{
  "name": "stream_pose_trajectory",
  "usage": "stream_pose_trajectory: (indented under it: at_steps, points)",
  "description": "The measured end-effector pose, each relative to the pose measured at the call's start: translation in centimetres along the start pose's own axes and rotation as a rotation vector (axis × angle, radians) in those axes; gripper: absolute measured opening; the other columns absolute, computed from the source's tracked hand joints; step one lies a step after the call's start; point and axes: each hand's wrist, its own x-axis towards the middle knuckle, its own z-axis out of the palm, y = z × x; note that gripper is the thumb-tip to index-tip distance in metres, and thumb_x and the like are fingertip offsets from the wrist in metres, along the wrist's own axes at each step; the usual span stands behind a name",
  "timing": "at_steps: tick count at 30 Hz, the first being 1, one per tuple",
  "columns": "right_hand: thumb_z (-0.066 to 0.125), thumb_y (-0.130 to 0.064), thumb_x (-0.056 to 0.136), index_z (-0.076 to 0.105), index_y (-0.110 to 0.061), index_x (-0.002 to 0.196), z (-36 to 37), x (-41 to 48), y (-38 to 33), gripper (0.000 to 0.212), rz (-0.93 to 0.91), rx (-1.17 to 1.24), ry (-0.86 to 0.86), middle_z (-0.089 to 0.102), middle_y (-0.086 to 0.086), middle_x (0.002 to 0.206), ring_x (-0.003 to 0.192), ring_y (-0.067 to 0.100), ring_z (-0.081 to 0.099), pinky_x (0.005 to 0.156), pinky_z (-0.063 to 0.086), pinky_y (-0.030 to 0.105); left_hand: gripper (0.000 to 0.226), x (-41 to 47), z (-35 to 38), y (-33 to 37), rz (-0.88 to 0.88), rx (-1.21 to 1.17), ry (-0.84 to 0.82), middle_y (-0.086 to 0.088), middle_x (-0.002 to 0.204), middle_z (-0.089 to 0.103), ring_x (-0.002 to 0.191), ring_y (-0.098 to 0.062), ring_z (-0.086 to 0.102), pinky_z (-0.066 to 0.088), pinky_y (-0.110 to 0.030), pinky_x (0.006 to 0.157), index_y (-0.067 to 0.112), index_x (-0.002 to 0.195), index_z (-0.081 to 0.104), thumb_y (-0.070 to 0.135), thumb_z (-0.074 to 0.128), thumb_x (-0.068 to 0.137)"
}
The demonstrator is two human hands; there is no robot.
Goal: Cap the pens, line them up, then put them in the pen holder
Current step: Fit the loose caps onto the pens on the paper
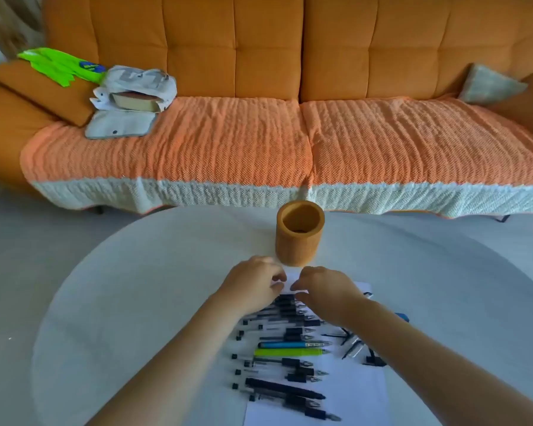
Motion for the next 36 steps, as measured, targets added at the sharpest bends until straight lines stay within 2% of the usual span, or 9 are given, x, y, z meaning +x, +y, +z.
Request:
stream_pose_trajectory:
  at_steps: [5, 10, 12, 14, 18, 23, 27, 31, 36]
  points:
    - [0.052, -0.034, 0.098, 0.069, -0.032, 0.112, 2.4, 0.6, 0.6, 0.022, -0.038, -0.034, 0.164, 0.062, -0.004, 0.109, 0.099, 0.020, 0.057, 0.078, 0.049, 0.034, 0.019, 0.0, 2.3, -1.4, 0.061, 0.016, 0.109, 0.010, 0.096, 0.063, 0.095, -0.015, 0.054, 0.048, -0.032, 0.077, 0.029, 0.095, 0.071, 0.033, 0.055, 0.088]
    - [0.057, -0.032, 0.096, 0.070, -0.031, 0.102, 2.1, -0.6, 1.0, 0.014, 0.025, 0.063, 0.281, 0.071, -0.007, 0.104, 0.094, 0.016, 0.063, 0.081, 0.051, 0.032, 0.027, -0.8, 2.5, -0.4, 0.136, 0.132, 0.250, 0.013, 0.100, 0.061, 0.096, -0.011, 0.049, 0.034, -0.032, 0.086, 0.032, 0.098, 0.071, 0.050, 0.053, 0.089]
    - [0.059, -0.030, 0.095, 0.072, -0.031, 0.098, 0.8, -2.0, 1.0, 0.013, 0.045, 0.140, 0.314, 0.072, -0.009, 0.100, 0.090, 0.012, 0.061, 0.076, 0.050, 0.028, 0.024, -1.7, 1.7, 0.9, 0.155, 0.132, 0.295, 0.012, 0.099, 0.063, 0.094, -0.012, 0.051, 0.037, -0.032, 0.085, 0.032, 0.096, 0.071, 0.049, 0.056, 0.089]
    - [0.061, -0.029, 0.094, 0.072, -0.030, 0.097, -0.9, -3.9, 1.0, 0.011, 0.056, 0.200, 0.338, 0.068, -0.013, 0.094, 0.086, 0.006, 0.057, 0.071, 0.044, 0.022, 0.018, -2.6, 0.7, 2.6, 0.161, 0.061, 0.288, 0.012, 0.097, 0.065, 0.086, -0.011, 0.056, 0.044, -0.030, 0.076, 0.028, 0.095, 0.067, 0.043, 0.057, 0.091]
    - [0.070, -0.024, 0.089, 0.075, -0.025, 0.093, -3.9, -7.4, 0.9, 0.007, 0.068, 0.335, 0.375, 0.066, -0.014, 0.084, 0.077, 0.000, 0.058, 0.066, 0.041, 0.015, 0.010, -4.4, -0.4, 5.4, 0.100, -0.124, 0.150, 0.009, 0.091, 0.067, 0.067, -0.007, 0.060, 0.043, -0.026, 0.059, 0.029, 0.100, 0.056, 0.037, 0.050, 0.098]
    - [0.069, -0.031, 0.088, 0.071, -0.030, 0.103, -4.1, -10.1, 0.5, 0.015, 0.152, 0.301, 0.358, 0.067, -0.018, 0.086, 0.087, 0.007, 0.063, 0.079, 0.050, 0.025, 0.021, -7.1, 0.0, 6.2, 0.110, -0.006, 0.248, 0.008, 0.093, 0.067, 0.075, -0.012, 0.059, 0.041, -0.026, 0.057, 0.030, 0.114, 0.059, 0.039, 0.047, 0.099]
    - [0.058, -0.027, 0.092, 0.073, -0.031, 0.092, -1.7, -10.4, 1.1, 0.016, 0.278, 0.277, 0.351, 0.070, -0.016, 0.090, 0.086, 0.008, 0.066, 0.078, 0.057, 0.030, 0.022, -8.0, 0.1, 5.2, 0.097, 0.067, 0.295, 0.014, 0.102, 0.067, 0.077, -0.008, 0.053, 0.033, -0.019, 0.056, 0.035, 0.114, 0.063, 0.039, 0.049, 0.098]
    - [0.060, -0.039, 0.089, 0.074, -0.033, 0.091, 1.5, -9.3, 1.8, 0.015, 0.357, 0.237, 0.293, 0.071, -0.017, 0.094, 0.089, 0.007, 0.064, 0.077, 0.057, 0.031, 0.019, -7.9, 1.2, 4.0, 0.058, 0.013, 0.313, 0.018, 0.109, 0.067, 0.092, -0.008, 0.061, 0.047, -0.026, 0.069, 0.038, 0.110, 0.064, 0.040, 0.050, 0.097]
    - [0.057, -0.050, 0.088, 0.070, -0.037, 0.094, 3.6, -8.0, 2.2, 0.020, 0.367, 0.063, 0.265, 0.069, -0.017, 0.093, 0.088, 0.008, 0.063, 0.073, 0.053, 0.029, 0.016, -7.6, 3.0, 2.7, -0.011, -0.111, 0.374, 0.019, 0.105, 0.065, 0.091, -0.006, 0.058, 0.045, -0.025, 0.069, 0.037, 0.106, 0.063, 0.039, 0.051, 0.096]
